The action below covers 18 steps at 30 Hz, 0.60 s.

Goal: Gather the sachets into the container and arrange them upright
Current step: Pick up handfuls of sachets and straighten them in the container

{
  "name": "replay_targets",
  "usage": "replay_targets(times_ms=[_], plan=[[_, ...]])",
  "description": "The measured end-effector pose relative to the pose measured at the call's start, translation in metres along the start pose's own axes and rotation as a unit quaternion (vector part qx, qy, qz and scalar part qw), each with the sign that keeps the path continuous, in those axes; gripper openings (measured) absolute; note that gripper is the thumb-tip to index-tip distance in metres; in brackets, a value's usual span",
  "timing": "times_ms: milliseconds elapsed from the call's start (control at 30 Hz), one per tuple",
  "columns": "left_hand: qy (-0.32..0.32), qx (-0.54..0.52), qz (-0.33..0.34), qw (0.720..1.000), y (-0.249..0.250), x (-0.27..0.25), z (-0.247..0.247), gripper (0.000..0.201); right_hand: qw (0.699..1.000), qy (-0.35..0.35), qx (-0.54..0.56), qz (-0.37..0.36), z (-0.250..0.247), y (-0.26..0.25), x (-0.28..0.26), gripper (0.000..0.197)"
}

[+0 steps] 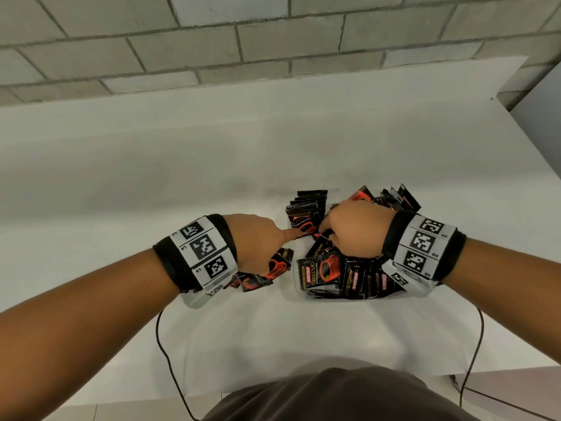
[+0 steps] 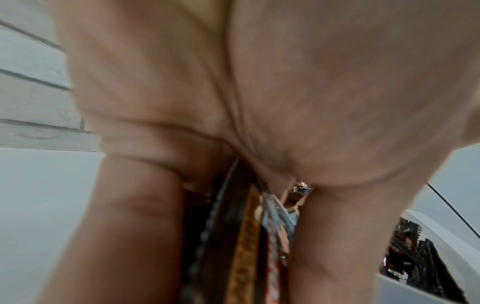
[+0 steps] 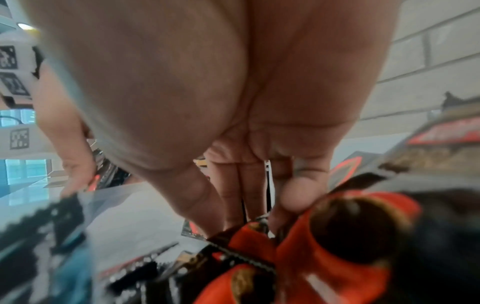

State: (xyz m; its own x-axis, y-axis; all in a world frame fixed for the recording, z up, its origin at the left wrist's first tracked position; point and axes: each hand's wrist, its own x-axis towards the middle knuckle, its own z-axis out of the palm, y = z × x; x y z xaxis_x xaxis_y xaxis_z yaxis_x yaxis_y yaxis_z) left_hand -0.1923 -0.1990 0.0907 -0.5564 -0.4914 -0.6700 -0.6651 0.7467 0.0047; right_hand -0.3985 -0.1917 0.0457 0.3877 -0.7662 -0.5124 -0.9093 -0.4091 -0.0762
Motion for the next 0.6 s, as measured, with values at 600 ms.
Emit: replay_targets(times_ms=[600], plan=[[0.001, 0.028, -0.01, 1.0, 0.0041, 0.0012, 0.0004, 0.09, 0.999, 0.002, 0.018, -0.042, -0.0005, 0.0043, -0.0017, 0.03]])
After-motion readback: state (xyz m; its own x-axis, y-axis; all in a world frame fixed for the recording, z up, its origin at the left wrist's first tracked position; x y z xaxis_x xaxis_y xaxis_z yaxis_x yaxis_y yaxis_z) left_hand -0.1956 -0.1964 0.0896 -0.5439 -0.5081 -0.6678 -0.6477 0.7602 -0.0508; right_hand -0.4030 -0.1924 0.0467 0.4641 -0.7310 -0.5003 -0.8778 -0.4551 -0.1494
